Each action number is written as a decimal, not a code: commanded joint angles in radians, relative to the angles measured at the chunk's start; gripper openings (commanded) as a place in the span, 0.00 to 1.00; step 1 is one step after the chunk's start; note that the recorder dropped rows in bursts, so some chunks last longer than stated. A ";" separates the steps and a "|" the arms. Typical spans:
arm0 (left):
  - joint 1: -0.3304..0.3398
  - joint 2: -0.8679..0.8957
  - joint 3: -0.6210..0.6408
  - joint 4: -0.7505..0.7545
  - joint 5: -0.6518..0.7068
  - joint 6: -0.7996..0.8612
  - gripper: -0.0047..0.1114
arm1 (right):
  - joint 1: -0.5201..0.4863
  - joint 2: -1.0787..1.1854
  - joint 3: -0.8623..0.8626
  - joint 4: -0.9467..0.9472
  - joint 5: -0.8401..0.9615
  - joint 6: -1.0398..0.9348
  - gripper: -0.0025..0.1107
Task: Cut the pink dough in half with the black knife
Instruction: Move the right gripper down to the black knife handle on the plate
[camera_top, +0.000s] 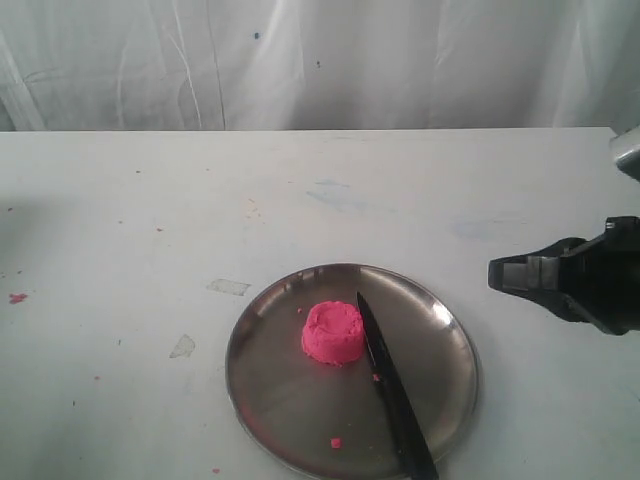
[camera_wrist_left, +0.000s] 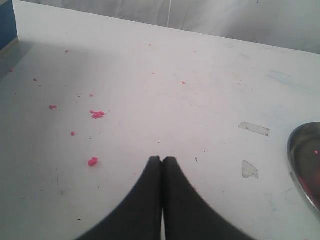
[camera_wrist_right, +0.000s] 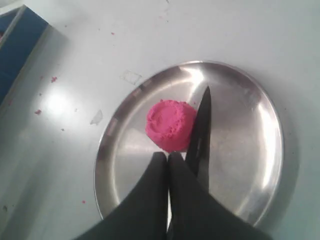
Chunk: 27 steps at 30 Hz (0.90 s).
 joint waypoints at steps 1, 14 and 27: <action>0.003 -0.005 0.005 -0.007 -0.001 0.000 0.04 | -0.010 0.032 -0.008 -0.060 0.009 0.026 0.02; 0.003 -0.005 0.005 -0.007 -0.001 0.000 0.04 | 0.199 0.289 -0.006 -0.084 -0.038 0.040 0.43; 0.003 -0.005 0.005 -0.007 -0.001 0.000 0.04 | 0.250 0.479 -0.031 -0.082 -0.066 0.011 0.57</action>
